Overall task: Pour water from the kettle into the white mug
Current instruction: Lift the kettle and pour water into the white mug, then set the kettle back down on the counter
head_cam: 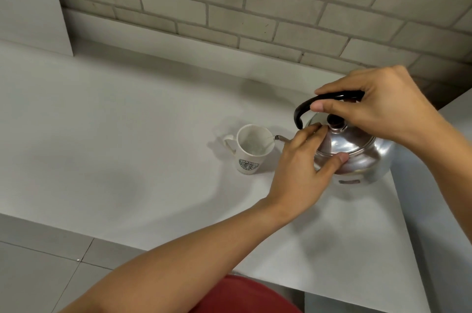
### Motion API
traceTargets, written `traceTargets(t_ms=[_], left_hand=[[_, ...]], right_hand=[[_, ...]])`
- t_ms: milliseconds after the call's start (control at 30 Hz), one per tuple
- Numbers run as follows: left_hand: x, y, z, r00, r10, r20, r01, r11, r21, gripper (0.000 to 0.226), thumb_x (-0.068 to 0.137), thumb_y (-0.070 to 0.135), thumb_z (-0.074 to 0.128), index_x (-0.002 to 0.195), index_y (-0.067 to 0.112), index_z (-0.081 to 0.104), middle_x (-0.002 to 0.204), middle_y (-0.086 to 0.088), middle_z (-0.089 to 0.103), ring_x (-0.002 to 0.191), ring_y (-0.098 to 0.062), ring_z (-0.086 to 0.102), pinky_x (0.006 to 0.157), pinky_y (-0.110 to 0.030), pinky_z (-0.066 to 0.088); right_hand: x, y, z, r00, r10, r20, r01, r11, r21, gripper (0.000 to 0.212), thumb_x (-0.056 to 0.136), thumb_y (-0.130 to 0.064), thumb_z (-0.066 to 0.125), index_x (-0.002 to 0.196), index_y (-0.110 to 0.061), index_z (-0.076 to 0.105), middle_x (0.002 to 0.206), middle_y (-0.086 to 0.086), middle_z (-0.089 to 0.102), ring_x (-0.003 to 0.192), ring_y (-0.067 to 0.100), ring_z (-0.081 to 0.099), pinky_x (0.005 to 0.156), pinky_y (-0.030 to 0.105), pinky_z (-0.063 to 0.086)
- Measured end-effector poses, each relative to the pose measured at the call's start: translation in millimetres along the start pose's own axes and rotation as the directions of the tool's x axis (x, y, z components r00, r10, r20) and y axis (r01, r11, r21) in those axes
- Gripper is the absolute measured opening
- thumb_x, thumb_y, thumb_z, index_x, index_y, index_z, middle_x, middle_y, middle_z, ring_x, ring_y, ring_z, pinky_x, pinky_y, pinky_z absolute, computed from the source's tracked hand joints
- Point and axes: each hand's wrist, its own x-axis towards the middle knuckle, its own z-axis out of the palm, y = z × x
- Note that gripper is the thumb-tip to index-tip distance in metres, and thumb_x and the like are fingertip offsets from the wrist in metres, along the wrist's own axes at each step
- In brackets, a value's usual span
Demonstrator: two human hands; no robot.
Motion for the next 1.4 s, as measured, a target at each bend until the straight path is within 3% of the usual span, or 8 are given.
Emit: traceTargets(t_ms=[100,300,467,567,733,967,1267,1400], left_hand=[[-1,-6,-2,0.999,0.033,0.021,-0.035,0.993,0.11,0.056,0.095,0.046,0.067,0.143,0.021,0.055,0.148,0.001,0.053,0.135,-0.023,0.05,0.111,-0.037,0.042],[-1,-13,-7,0.995,0.067,0.079,-0.084,0.966,0.243,0.055,0.094,0.045,0.069,0.142,0.022,0.057,0.147,0.002,0.053,0.132,-0.025,0.05,0.109,-0.034,0.041],[1,-17,-14,0.994,0.102,0.029,-0.104,0.988,0.113,0.033,0.095,0.039,0.07,0.119,0.021,0.057,0.121,0.007,0.051,0.104,-0.003,0.054,0.087,-0.017,0.045],[14,-15,-15,0.999,0.02,-0.039,-0.018,0.999,0.046,0.033,0.101,0.039,0.061,0.126,0.024,0.046,0.126,0.008,0.049,0.103,0.008,0.052,0.083,-0.012,0.045],[50,-12,-15,0.994,0.033,0.103,-0.045,0.992,0.12,0.042,0.107,0.039,0.048,0.147,0.027,0.046,0.138,0.004,0.06,0.119,-0.016,0.063,0.099,-0.042,0.052],[112,-14,-10,0.998,0.05,0.032,-0.056,0.966,0.251,0.028,0.108,0.028,0.049,0.131,0.022,0.063,0.115,0.002,0.074,0.102,-0.022,0.068,0.089,-0.037,0.052],[221,-48,-2,0.999,0.026,-0.039,-0.012,0.948,0.319,0.021,0.107,0.017,0.05,0.121,0.012,0.064,0.094,-0.005,0.07,0.086,-0.027,0.065,0.067,-0.027,0.039],[255,-70,1,0.991,-0.118,-0.057,0.129,0.957,0.26,0.02,0.107,0.023,0.048,0.118,0.019,0.064,0.09,0.001,0.066,0.08,-0.02,0.062,0.066,-0.026,0.041]], right_hand=[[-12,12,10,0.996,0.043,-0.072,-0.037,0.996,0.083,0.033,0.084,-0.049,0.078,0.107,-0.026,0.082,0.095,-0.007,0.08,0.087,0.01,0.074,0.08,0.028,0.056],[-36,36,34,0.964,0.18,-0.198,-0.12,0.952,0.282,0.034,0.084,-0.051,0.078,0.11,-0.028,0.081,0.093,-0.017,0.076,0.088,-0.001,0.073,0.079,0.011,0.051],[-50,53,44,0.919,0.297,-0.257,-0.168,0.889,0.426,0.032,0.083,-0.048,0.082,0.109,-0.03,0.082,0.097,-0.018,0.077,0.093,0.001,0.075,0.083,0.017,0.055],[-56,64,46,0.899,0.338,-0.28,-0.18,0.866,0.466,0.033,0.081,-0.05,0.082,0.108,-0.03,0.082,0.099,-0.015,0.079,0.094,0.006,0.076,0.086,0.028,0.058],[-52,78,51,0.877,0.389,-0.28,-0.19,0.819,0.541,0.025,0.079,-0.05,0.084,0.102,-0.041,0.081,0.099,-0.02,0.079,0.096,0.003,0.075,0.086,0.027,0.058],[-17,108,60,0.874,0.421,-0.242,-0.209,0.776,0.595,0.02,0.084,-0.041,0.081,0.104,-0.044,0.08,0.102,-0.036,0.074,0.099,-0.011,0.07,0.085,0.006,0.048],[51,175,81,0.812,0.549,-0.198,-0.326,0.709,0.626,0.037,0.096,-0.049,0.063,0.13,-0.037,0.068,0.117,-0.015,0.07,0.103,-0.009,0.064,0.083,0.004,0.047],[72,204,105,0.814,0.556,-0.167,-0.356,0.706,0.612,0.036,0.103,-0.04,0.056,0.136,-0.029,0.067,0.122,-0.006,0.073,0.107,0.009,0.07,0.095,0.025,0.055]])
